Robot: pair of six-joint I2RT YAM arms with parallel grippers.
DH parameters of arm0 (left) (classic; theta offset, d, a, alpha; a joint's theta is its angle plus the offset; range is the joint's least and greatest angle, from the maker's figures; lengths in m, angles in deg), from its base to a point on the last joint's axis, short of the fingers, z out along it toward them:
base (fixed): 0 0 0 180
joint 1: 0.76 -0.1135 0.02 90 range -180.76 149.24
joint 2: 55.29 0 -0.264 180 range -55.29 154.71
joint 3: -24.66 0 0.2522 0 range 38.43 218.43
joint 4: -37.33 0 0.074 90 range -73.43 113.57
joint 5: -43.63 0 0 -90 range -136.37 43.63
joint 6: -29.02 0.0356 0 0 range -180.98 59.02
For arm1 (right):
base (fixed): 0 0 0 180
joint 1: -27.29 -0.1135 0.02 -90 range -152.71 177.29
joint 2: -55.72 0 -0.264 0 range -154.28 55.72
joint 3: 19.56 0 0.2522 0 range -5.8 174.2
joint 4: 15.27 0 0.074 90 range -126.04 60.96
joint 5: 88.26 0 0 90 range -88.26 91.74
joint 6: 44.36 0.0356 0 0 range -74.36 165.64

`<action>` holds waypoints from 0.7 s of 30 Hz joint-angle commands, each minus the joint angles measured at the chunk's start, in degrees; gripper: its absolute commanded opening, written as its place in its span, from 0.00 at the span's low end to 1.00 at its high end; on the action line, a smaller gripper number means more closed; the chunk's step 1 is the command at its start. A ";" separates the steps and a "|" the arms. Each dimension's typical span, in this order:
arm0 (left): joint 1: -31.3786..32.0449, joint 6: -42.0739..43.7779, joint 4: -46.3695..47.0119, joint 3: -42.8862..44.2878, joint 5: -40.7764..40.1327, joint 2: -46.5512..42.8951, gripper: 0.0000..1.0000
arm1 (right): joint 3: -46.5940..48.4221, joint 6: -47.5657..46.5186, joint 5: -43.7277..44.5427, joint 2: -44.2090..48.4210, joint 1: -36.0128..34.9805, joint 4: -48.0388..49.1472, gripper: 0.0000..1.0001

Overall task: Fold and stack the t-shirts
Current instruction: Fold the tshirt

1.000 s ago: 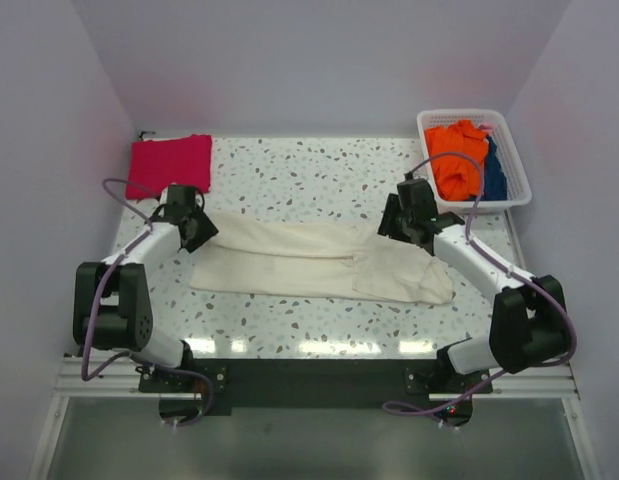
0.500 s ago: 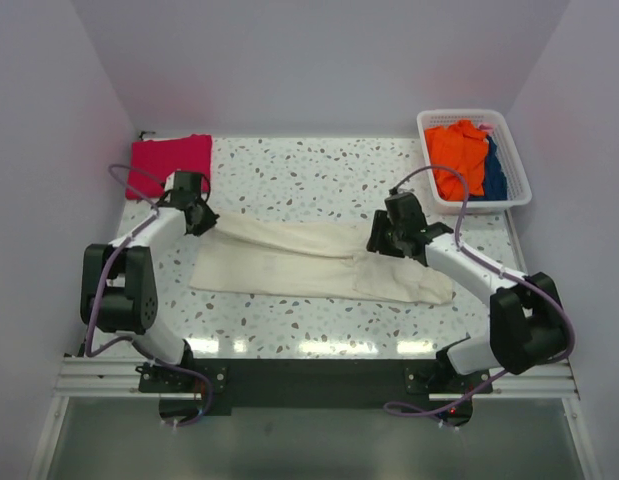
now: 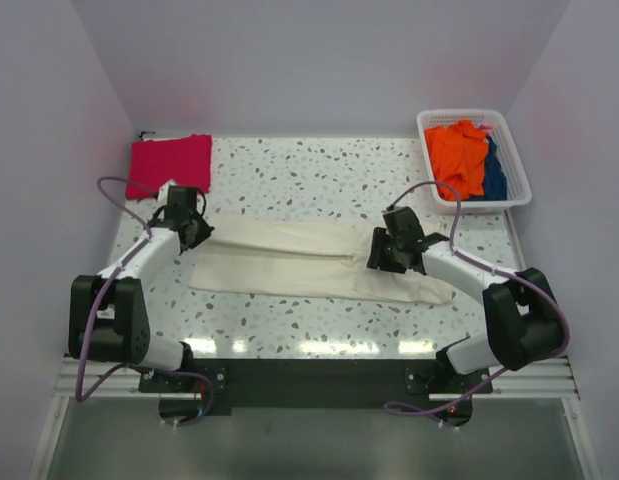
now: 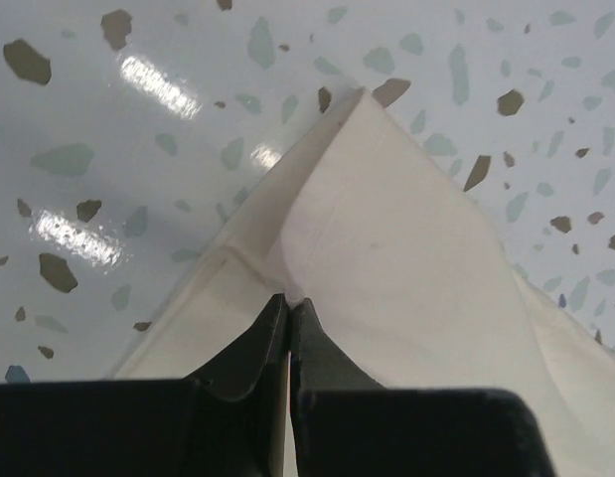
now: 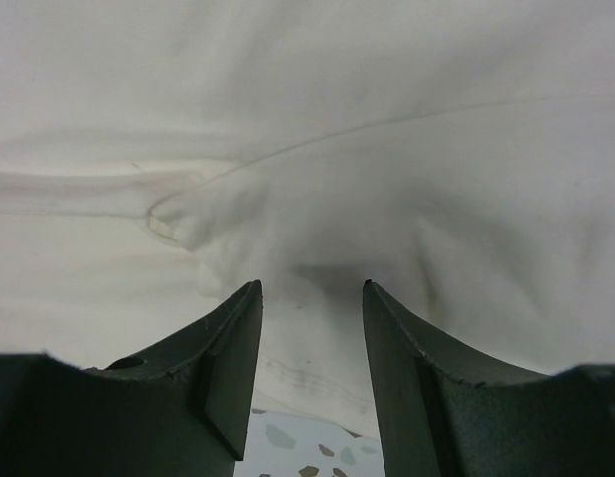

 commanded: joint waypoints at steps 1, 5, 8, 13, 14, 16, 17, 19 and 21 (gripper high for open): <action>0.07 -1.62 0.66 -5.05 -2.45 -1.64 0.00 | -0.39 0.22 -1.39 -0.25 -0.58 2.42 0.49; 0.07 -3.11 2.42 -8.13 -0.78 -1.81 0.10 | 0.13 -0.48 -1.65 -0.08 -0.75 1.72 0.49; 0.07 -2.85 2.68 -8.22 0.54 -1.90 0.29 | 0.66 -1.09 -1.65 0.36 -1.02 0.67 0.49; 0.07 -0.57 0.15 -4.45 0.11 -5.41 0.40 | 1.45 -1.53 -0.78 4.23 -1.19 -2.67 0.50; 0.07 0.22 -0.47 -3.75 -0.07 -5.94 0.40 | 1.71 -1.88 -0.16 4.84 -1.11 -3.46 0.51; 0.25 1.54 0.13 -2.25 0.71 -6.99 0.40 | 2.41 -2.06 2.56 6.25 -1.11 -5.13 0.52; 0.42 2.33 0.05 -0.77 0.81 -6.65 0.40 | 2.68 -1.97 3.09 6.43 -1.11 -5.40 0.53; 1.73 2.86 -1.18 1.08 0.28 -4.37 0.39 | 3.47 -2.15 4.67 6.26 -1.02 -5.84 0.54; 2.79 3.04 -2.41 3.63 -0.42 -1.48 0.37 | 4.44 -2.32 5.29 5.55 -1.02 -6.28 0.54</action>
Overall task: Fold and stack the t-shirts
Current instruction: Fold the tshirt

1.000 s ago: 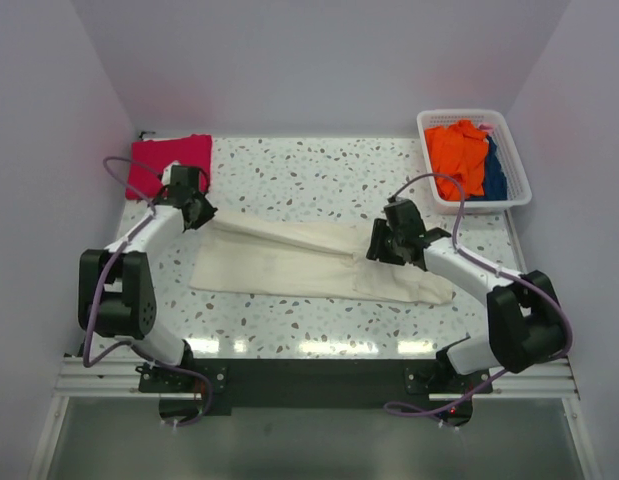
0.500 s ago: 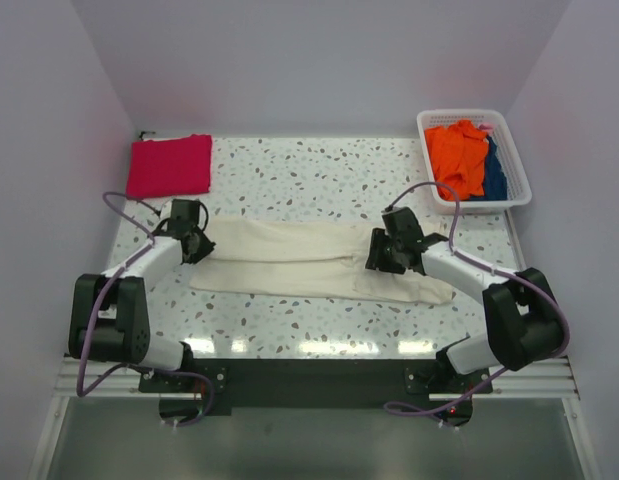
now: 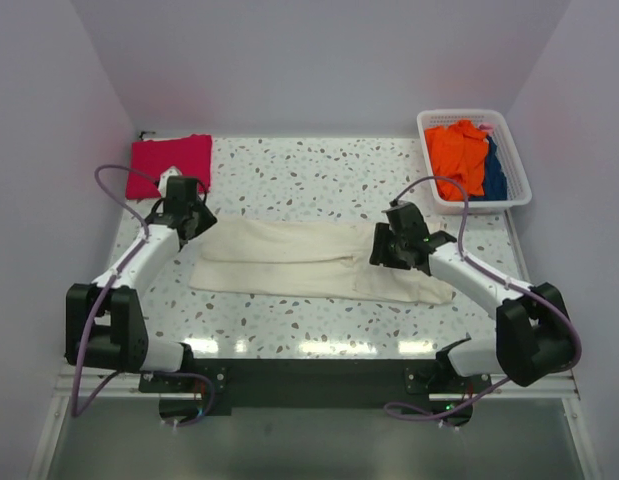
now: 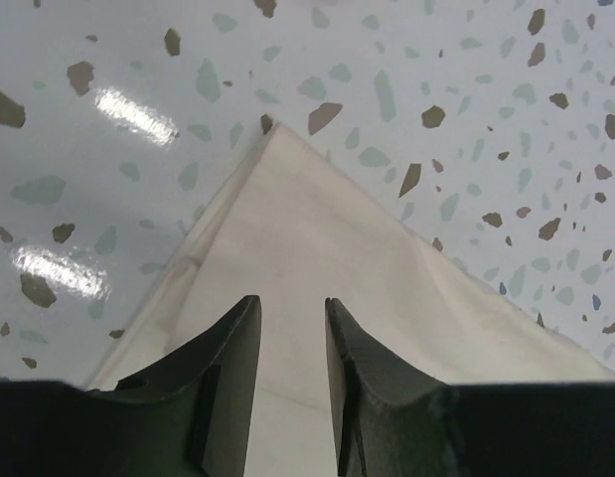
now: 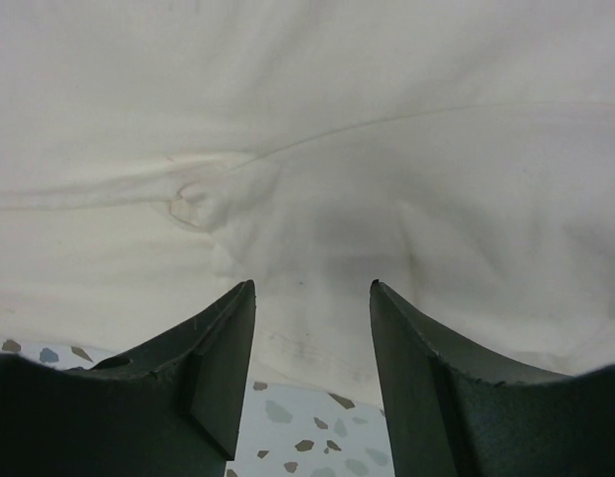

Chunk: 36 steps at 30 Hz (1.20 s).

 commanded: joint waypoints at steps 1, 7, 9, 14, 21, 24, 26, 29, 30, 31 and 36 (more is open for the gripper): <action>2.84 2.34 -1.76 4.65 -1.10 3.41 0.36 | 3.89 -0.97 3.78 -0.43 -0.27 -2.04 0.54; 7.05 4.54 -1.05 6.67 -2.05 10.35 0.33 | 5.56 -0.71 6.07 -3.34 1.48 -2.39 0.55; 7.76 4.36 -0.71 7.02 -2.16 13.33 0.26 | 6.09 -0.62 6.51 -4.92 1.83 -2.31 0.56; 9.70 2.08 0.61 4.40 -2.51 15.37 0.25 | 6.98 -0.09 6.43 -8.35 2.01 -1.17 0.56; 9.79 0.41 0.61 1.84 -4.18 14.85 0.27 | 5.92 0.26 5.81 -12.39 2.01 0.86 0.56; 9.79 0.41 0.53 1.40 -4.53 14.67 0.31 | 5.74 0.26 5.29 -13.45 2.01 1.39 0.56; 9.79 0.23 0.17 1.40 -4.71 15.10 0.32 | 5.74 0.26 5.20 -13.80 2.01 1.65 0.56; 9.79 -0.73 0.35 0.00 -3.83 15.89 0.33 | 5.92 0.26 5.11 -14.59 2.01 2.00 0.56; 9.79 -1.08 0.87 -0.62 -3.48 15.90 0.33 | 6.18 0.26 5.28 -14.94 2.01 2.26 0.56; 9.79 -1.87 1.31 -1.32 -2.61 15.98 0.33 | 6.36 0.26 4.85 -15.38 2.01 2.44 0.56; 9.79 -4.16 3.07 -7.73 0.12 13.80 0.33 | 8.37 0.00 3.88 -19.77 2.01 3.23 0.56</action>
